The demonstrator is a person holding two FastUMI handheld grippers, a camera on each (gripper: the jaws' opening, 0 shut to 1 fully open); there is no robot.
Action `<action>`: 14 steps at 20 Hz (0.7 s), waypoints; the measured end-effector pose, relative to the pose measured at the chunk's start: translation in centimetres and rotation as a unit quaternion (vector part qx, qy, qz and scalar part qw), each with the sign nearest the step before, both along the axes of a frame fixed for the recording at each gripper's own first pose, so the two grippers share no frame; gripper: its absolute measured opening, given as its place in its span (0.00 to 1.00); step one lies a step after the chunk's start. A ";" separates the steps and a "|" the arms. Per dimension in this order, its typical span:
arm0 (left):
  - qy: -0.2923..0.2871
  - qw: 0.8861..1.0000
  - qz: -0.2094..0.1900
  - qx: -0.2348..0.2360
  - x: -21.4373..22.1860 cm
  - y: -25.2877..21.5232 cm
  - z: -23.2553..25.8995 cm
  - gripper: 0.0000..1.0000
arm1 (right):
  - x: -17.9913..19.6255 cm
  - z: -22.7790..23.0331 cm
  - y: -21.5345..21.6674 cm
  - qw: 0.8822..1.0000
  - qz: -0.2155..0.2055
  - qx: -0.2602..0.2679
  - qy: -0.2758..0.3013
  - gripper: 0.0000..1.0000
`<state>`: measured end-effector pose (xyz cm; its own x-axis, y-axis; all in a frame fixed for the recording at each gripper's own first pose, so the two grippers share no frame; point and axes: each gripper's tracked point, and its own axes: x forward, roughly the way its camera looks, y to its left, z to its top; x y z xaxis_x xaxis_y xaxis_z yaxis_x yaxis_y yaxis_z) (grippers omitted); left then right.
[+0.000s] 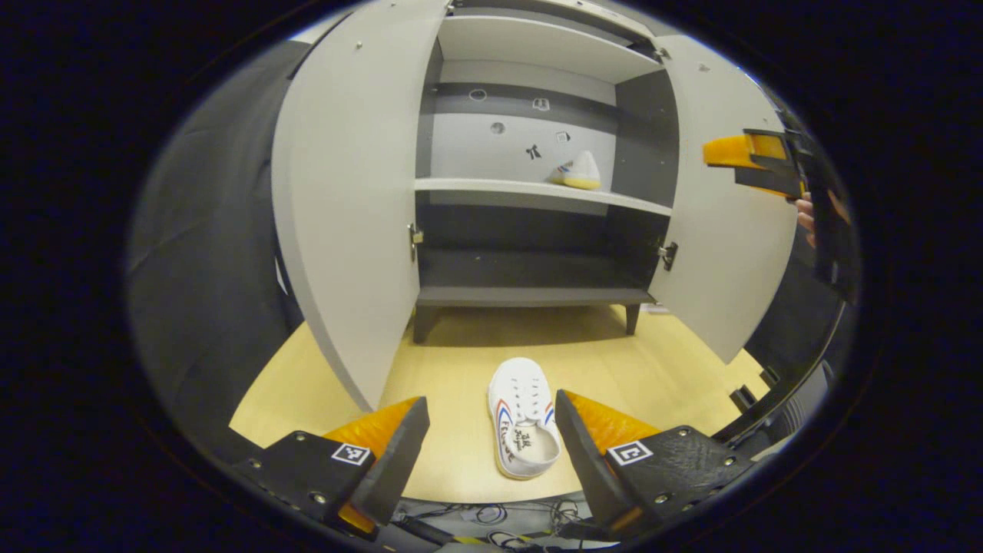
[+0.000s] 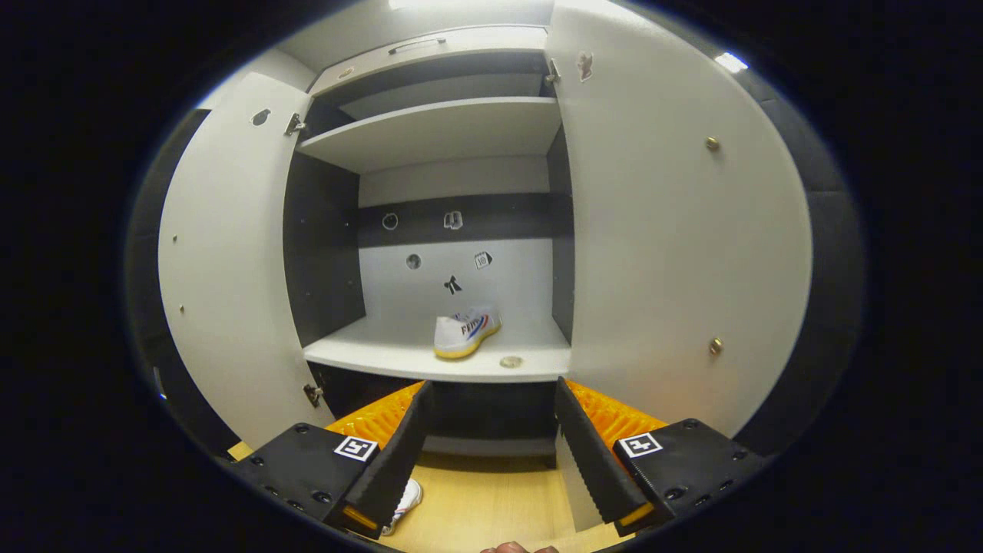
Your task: Grab one shoe with the right hand and put it into the shoe cabinet, grab the other shoe with the left hand and put it into the shoe cabinet; then close the right door with the right hand and the left door with the left hand.
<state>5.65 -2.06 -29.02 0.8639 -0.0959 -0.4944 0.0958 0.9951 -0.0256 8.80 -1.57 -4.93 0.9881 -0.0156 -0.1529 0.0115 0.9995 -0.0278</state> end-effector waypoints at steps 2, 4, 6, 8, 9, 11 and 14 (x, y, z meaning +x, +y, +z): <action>0.019 1.000 -0.014 -0.009 0.5 -0.8 -2.7 0.94 | -2.5 -2.2 -1.2 0.999 -0.016 -0.010 0.032 0.98; 0.041 0.999 -0.018 -0.023 1.4 -1.0 -5.3 0.95 | -5.0 -4.4 -2.3 0.997 -0.033 -0.014 0.069 0.98; 0.061 0.997 -0.033 -0.035 2.7 -1.4 -7.5 0.95 | -6.9 -5.5 -3.0 0.995 -0.046 -0.013 0.086 0.99; 0.075 0.996 -0.049 -0.025 4.0 -1.3 -9.3 0.94 | -8.7 -6.1 -3.9 0.994 -0.065 -0.018 0.092 0.98; 0.077 0.995 -0.053 -0.018 4.7 -1.1 -9.9 0.95 | -9.6 -6.5 -4.2 0.993 -0.073 -0.018 0.096 0.98; 0.077 0.995 -0.064 -0.014 5.6 -1.4 -10.9 0.94 | -11.4 -7.7 -5.2 0.989 -0.096 -0.018 0.113 0.99; 0.098 0.993 -0.063 -0.013 6.7 -1.1 -13.5 0.94 | -14.2 -8.9 -7.0 0.982 -0.137 -0.008 0.132 1.00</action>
